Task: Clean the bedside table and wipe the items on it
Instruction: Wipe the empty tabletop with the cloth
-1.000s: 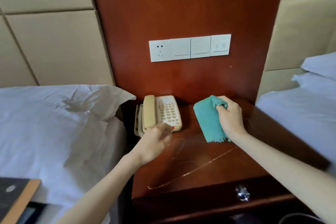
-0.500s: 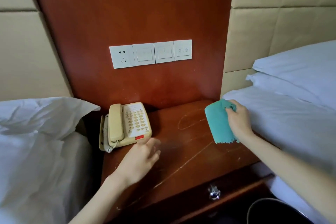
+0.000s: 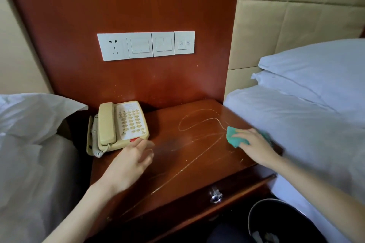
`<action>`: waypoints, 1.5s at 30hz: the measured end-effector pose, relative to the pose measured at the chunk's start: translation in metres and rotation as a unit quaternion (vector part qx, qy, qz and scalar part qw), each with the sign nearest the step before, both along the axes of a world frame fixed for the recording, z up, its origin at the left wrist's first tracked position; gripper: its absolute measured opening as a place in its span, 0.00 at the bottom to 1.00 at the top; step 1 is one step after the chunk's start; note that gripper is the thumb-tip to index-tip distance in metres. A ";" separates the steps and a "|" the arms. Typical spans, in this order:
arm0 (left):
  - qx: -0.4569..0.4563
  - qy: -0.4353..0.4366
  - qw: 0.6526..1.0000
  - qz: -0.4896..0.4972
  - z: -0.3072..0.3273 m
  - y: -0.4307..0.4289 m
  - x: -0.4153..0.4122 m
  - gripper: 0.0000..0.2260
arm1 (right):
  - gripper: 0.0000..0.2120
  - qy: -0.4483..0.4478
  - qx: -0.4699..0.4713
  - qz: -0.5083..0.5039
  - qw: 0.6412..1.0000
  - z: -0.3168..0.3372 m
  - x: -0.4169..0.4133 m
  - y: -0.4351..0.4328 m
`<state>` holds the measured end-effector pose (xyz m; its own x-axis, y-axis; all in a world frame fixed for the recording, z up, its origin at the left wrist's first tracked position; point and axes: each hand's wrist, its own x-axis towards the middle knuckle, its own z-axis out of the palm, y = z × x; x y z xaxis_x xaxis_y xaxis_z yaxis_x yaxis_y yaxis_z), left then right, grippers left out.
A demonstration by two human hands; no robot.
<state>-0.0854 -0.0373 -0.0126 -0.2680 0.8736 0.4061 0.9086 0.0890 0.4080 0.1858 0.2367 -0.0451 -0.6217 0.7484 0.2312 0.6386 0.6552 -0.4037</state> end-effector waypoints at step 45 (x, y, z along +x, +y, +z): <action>-0.197 0.100 0.974 -0.050 -0.042 -0.008 0.028 0.32 | 0.22 -0.208 -0.001 0.045 0.977 -0.012 -0.012 0.008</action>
